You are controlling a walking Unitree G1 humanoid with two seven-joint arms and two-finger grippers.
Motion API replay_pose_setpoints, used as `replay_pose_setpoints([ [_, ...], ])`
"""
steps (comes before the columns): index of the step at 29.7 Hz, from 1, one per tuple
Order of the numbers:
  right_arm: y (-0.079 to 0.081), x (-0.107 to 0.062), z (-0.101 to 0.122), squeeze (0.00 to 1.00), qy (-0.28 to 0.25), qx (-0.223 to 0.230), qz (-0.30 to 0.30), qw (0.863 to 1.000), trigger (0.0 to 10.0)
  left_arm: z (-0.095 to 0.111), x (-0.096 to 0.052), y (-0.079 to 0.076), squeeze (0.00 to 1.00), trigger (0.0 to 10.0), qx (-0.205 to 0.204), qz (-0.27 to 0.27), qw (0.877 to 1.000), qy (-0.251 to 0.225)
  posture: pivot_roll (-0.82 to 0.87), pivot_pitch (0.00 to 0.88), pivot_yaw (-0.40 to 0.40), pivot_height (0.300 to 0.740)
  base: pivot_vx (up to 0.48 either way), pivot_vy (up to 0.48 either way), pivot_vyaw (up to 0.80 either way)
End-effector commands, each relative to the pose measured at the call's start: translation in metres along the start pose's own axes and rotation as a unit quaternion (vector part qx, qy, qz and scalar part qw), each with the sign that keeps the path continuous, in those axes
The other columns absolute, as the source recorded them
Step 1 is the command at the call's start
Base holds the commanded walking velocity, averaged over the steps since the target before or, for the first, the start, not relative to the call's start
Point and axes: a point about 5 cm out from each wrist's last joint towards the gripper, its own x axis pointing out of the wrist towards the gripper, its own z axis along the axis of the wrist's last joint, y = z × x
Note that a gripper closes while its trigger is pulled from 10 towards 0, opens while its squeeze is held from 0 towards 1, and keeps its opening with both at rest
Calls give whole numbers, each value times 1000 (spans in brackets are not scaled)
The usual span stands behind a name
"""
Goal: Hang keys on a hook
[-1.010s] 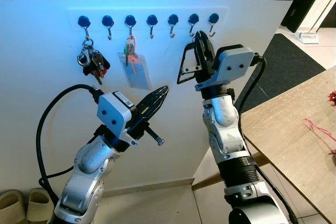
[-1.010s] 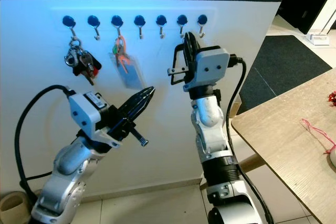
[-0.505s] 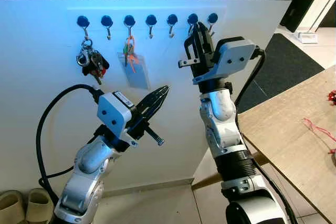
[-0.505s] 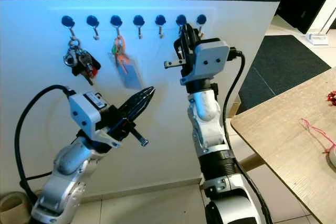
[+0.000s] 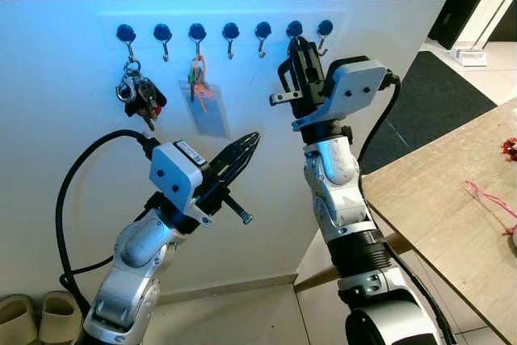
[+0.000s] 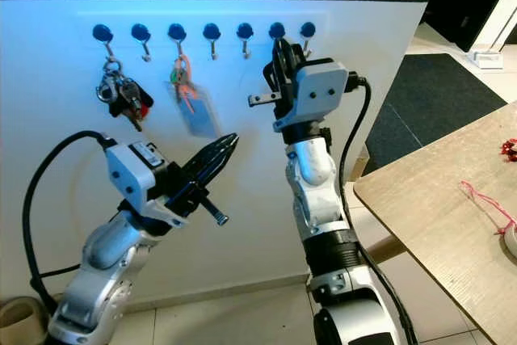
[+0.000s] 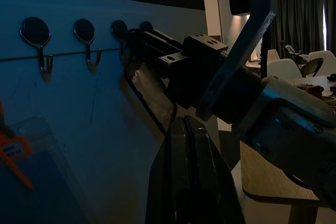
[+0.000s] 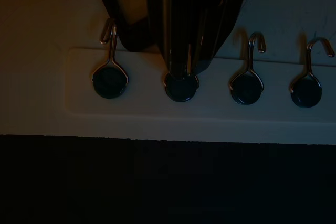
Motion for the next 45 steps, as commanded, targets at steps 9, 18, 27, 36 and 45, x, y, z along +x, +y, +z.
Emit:
replay_pose_setpoints([
  [9, 2, -17, -1, 0, 4, 0, 7, 1000, 10000, 4, 2, -3, 0, 10000, 4, -10, 1000, -5, 59, 98, -61, 740, 0, 0, 0],
  [18, -1, -19, 2, 0, 0, -3, -1, 1000, 10000, 4, 3, -3, 0, 10000, 3, -12, 1000, -7, 59, 97, -57, 740, 0, 0, 0],
  [27, -1, -18, 1, 0, 3, -2, -4, 1000, 10000, 4, 3, -3, 0, 10000, 4, -13, 1000, -6, 62, 97, -57, 740, 0, 0, 0],
  [36, 0, -10, 7, 0, -12, 2, -4, 1000, 10000, 4, 4, -3, 0, 10000, 5, -15, 1000, -6, 63, 95, -57, 740, 0, 0, 0],
  [45, 5, -3, 19, 0, -35, 12, 1, 999, 10000, 5, 3, -3, 0, 10000, 6, -13, 1000, -6, 64, 95, -62, 740, 0, 0, 0],
])
